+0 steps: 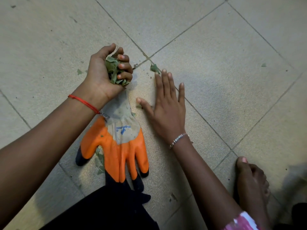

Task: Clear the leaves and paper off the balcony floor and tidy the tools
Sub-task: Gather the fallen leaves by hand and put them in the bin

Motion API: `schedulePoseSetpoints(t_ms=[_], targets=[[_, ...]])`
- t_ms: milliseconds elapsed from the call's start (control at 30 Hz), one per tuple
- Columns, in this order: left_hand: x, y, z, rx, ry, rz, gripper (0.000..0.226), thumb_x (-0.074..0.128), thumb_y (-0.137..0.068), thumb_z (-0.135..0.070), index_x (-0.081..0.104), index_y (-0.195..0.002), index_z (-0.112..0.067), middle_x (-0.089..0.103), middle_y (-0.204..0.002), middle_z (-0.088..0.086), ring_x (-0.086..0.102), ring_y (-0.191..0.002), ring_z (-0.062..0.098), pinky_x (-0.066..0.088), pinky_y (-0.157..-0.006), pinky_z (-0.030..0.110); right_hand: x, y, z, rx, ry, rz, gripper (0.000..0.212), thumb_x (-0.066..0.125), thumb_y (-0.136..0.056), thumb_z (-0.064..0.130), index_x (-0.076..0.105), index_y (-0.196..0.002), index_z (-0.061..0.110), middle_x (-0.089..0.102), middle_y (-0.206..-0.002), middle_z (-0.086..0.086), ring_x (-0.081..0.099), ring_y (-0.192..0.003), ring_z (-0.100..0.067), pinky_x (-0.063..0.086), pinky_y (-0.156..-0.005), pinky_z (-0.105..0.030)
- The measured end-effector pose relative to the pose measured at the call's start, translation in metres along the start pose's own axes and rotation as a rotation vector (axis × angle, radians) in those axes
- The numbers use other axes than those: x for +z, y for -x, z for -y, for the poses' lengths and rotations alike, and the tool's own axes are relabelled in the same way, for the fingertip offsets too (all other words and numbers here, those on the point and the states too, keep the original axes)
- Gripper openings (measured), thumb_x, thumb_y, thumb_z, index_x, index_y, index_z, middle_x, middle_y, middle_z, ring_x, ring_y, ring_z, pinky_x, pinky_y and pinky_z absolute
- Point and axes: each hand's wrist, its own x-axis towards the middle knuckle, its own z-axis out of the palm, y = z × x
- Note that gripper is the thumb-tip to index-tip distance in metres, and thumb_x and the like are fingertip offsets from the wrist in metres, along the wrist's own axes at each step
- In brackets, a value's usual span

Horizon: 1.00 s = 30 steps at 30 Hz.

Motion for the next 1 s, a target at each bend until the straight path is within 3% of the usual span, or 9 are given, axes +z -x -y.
schedulePoseSetpoints(t_ms=[200, 367, 467, 567, 733, 900, 1000], targets=[[-0.002, 0.0, -0.007, 0.027, 0.014, -0.009, 0.033, 0.042, -0.095, -0.028, 0.05, -0.066, -0.015, 0.043, -0.054, -0.007, 0.038, -0.04, 0.004, 0.024, -0.032, 0.014, 0.002, -0.055, 0.011, -0.023, -0.193, -0.039, 0.054, 0.027, -0.101, 0.038, 0.018, -0.149, 0.013, 0.016, -0.157, -0.004, 0.008, -0.146, -0.014, -0.002, -0.117, -0.029], [-0.005, -0.003, -0.01, 0.028, 0.018, -0.013, 0.032, 0.041, -0.096, -0.028, 0.048, -0.067, -0.016, 0.044, -0.053, -0.007, 0.038, -0.039, 0.004, 0.024, -0.032, 0.014, -0.006, -0.043, 0.001, -0.329, -0.267, 0.16, 0.058, 0.023, -0.096, 0.045, 0.03, -0.146, 0.018, 0.025, -0.155, -0.003, 0.014, -0.145, -0.014, 0.0, -0.116, -0.022], [-0.004, -0.004, -0.01, 0.027, 0.007, -0.013, 0.034, 0.04, -0.096, -0.028, 0.047, -0.065, -0.016, 0.043, -0.052, -0.007, 0.038, -0.038, 0.005, 0.023, -0.031, 0.014, -0.001, -0.025, -0.008, -0.436, -0.257, 0.144, 0.051, 0.026, -0.095, 0.028, 0.041, -0.141, 0.013, 0.033, -0.151, -0.008, 0.022, -0.142, -0.02, 0.004, -0.116, -0.023], [-0.003, -0.006, -0.011, 0.026, 0.007, -0.028, 0.034, 0.041, -0.095, -0.028, 0.047, -0.065, -0.016, 0.044, -0.051, -0.006, 0.038, -0.037, 0.005, 0.023, -0.031, 0.014, 0.002, -0.015, -0.009, -0.397, -0.355, 0.074, 0.042, 0.033, -0.094, 0.011, 0.052, -0.131, 0.002, 0.049, -0.138, -0.014, 0.037, -0.134, -0.026, 0.014, -0.113, -0.017], [-0.002, -0.008, -0.012, 0.031, 0.016, -0.045, 0.033, 0.042, -0.095, -0.027, 0.048, -0.065, -0.015, 0.043, -0.052, -0.006, 0.038, -0.037, 0.005, 0.022, -0.031, 0.014, 0.002, -0.008, -0.005, -0.381, -0.33, -0.144, 0.033, 0.04, -0.088, 0.006, 0.067, -0.102, -0.006, 0.066, -0.109, -0.017, 0.06, -0.111, -0.029, 0.025, -0.107, -0.012], [-0.003, -0.008, -0.012, 0.037, 0.016, -0.056, 0.032, 0.043, -0.095, -0.027, 0.048, -0.066, -0.015, 0.043, -0.053, -0.006, 0.037, -0.038, 0.005, 0.023, -0.031, 0.014, 0.003, -0.016, 0.007, -0.364, -0.242, -0.303, 0.03, 0.042, -0.084, 0.004, 0.069, -0.091, -0.009, 0.068, -0.1, -0.021, 0.069, -0.092, -0.031, 0.034, -0.098, -0.024], [-0.006, -0.007, -0.012, 0.036, 0.018, -0.064, 0.032, 0.043, -0.095, -0.027, 0.048, -0.066, -0.015, 0.043, -0.053, -0.006, 0.037, -0.038, 0.005, 0.023, -0.031, 0.014, 0.0, -0.029, 0.017, -0.146, -0.461, -0.38, 0.021, 0.053, -0.081, -0.007, 0.072, -0.091, -0.004, 0.07, -0.098, -0.015, 0.068, -0.088, -0.02, 0.043, -0.088, -0.017]])
